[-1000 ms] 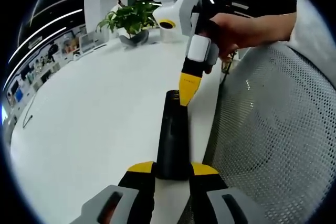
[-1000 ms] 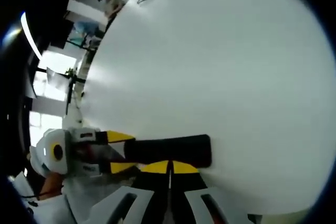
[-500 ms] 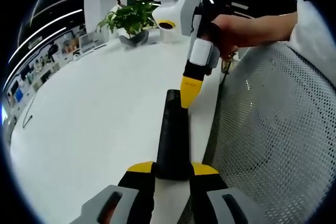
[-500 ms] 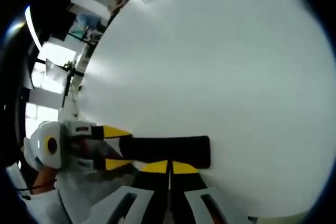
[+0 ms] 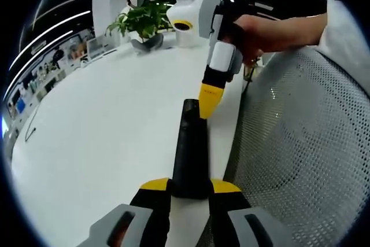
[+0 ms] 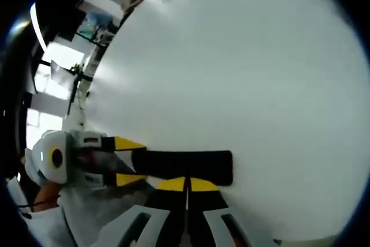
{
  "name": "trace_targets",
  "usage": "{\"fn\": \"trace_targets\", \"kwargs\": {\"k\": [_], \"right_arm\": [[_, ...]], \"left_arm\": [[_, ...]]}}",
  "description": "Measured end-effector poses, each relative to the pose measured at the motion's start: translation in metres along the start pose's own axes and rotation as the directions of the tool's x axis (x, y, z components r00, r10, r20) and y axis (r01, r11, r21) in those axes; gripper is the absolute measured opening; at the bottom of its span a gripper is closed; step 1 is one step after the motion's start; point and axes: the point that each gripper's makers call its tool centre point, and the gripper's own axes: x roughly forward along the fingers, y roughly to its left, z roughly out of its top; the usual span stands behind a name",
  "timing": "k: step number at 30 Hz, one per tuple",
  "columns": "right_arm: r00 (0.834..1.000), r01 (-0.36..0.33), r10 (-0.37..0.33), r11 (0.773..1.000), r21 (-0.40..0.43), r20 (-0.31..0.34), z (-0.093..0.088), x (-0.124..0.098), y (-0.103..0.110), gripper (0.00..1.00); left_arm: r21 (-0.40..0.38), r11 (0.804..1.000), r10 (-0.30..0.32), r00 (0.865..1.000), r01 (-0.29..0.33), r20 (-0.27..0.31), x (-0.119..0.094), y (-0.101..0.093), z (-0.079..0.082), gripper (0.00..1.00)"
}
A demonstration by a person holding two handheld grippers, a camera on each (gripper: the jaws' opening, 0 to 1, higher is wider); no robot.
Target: Press the specified remote control buttons in sequence, fully releasing each button before pressing the next.
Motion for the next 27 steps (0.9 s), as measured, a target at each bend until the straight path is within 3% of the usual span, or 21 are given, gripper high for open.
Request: {"fn": "trace_targets", "kwargs": {"k": [3, 9, 27], "right_arm": [[0.999, 0.001, 0.0, 1.0, -0.021, 0.044, 0.007, -0.002, 0.001, 0.0], [0.998, 0.003, 0.001, 0.999, -0.045, 0.069, 0.013, -0.001, 0.002, 0.0], [0.997, 0.008, -0.004, 0.999, -0.047, 0.071, 0.013, 0.004, -0.001, 0.0]], "left_arm": [[0.001, 1.0, 0.0, 1.0, 0.0, 0.0, 0.0, 0.0, 0.0, 0.24], [0.0, 1.0, 0.0, 1.0, 0.0, -0.001, 0.0, 0.0, 0.0, 0.24], [-0.003, 1.0, 0.0, 1.0, 0.0, 0.005, 0.001, 0.001, 0.0, 0.24]]}}
